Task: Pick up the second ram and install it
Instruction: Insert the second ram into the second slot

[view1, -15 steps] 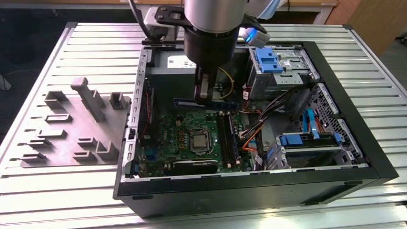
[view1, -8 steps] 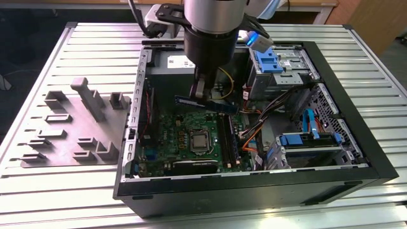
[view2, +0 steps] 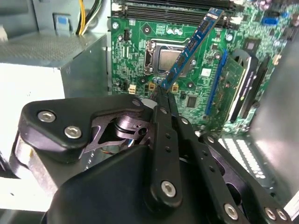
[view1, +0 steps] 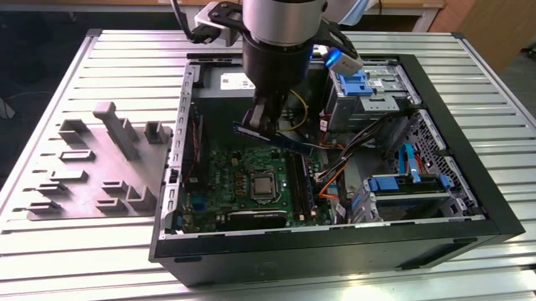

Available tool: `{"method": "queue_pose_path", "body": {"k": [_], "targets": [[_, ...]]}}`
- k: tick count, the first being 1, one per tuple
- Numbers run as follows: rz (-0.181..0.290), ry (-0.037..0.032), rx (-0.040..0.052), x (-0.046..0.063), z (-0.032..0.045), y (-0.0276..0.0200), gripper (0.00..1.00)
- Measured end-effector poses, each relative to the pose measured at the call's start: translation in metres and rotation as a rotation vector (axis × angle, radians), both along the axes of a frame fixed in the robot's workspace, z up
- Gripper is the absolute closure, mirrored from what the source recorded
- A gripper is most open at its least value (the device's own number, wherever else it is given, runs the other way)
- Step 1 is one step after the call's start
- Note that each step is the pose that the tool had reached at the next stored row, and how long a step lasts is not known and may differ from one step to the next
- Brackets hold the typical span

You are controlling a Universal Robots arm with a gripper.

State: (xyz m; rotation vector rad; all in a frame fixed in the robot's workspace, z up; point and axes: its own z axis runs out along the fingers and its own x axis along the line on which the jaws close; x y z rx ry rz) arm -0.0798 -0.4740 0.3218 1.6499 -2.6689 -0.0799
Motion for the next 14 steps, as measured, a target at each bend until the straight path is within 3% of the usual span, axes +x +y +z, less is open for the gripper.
{"method": "queue_pose_path", "body": {"k": [14], "targets": [[-0.254,0.0000,0.0000,0.0000,-0.0024,0.0000,0.89]]}}
